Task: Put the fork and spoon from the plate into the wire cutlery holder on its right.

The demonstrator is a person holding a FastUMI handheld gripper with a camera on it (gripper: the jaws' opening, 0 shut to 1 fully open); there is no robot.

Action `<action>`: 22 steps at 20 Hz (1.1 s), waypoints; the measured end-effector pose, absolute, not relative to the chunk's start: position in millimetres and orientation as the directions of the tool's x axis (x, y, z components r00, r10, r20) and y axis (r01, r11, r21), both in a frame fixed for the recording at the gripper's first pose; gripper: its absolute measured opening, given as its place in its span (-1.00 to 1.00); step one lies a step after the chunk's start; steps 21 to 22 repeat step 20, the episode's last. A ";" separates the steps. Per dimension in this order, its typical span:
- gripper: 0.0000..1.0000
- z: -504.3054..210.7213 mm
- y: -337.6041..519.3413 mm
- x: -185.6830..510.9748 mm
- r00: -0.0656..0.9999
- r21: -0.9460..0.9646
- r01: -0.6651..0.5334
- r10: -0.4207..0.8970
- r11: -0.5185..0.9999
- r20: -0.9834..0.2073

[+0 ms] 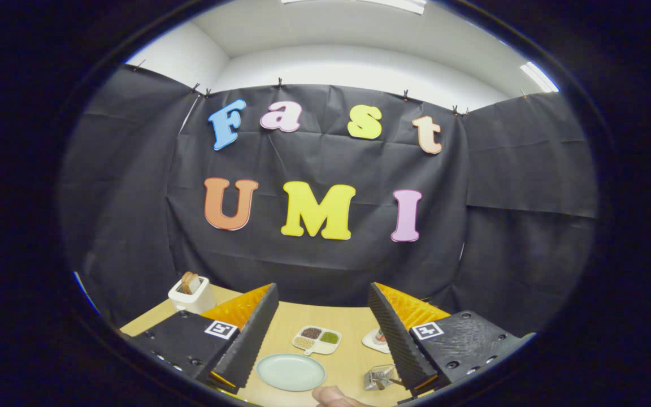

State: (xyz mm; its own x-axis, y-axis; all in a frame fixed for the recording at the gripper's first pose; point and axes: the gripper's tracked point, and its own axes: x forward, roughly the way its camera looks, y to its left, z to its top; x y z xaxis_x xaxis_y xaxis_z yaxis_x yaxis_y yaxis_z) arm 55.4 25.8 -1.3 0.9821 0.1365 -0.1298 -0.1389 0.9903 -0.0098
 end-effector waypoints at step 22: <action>0.92 -18.9 18.0 57.1 0.974 0.005 -0.154 0.153 0.988 -0.165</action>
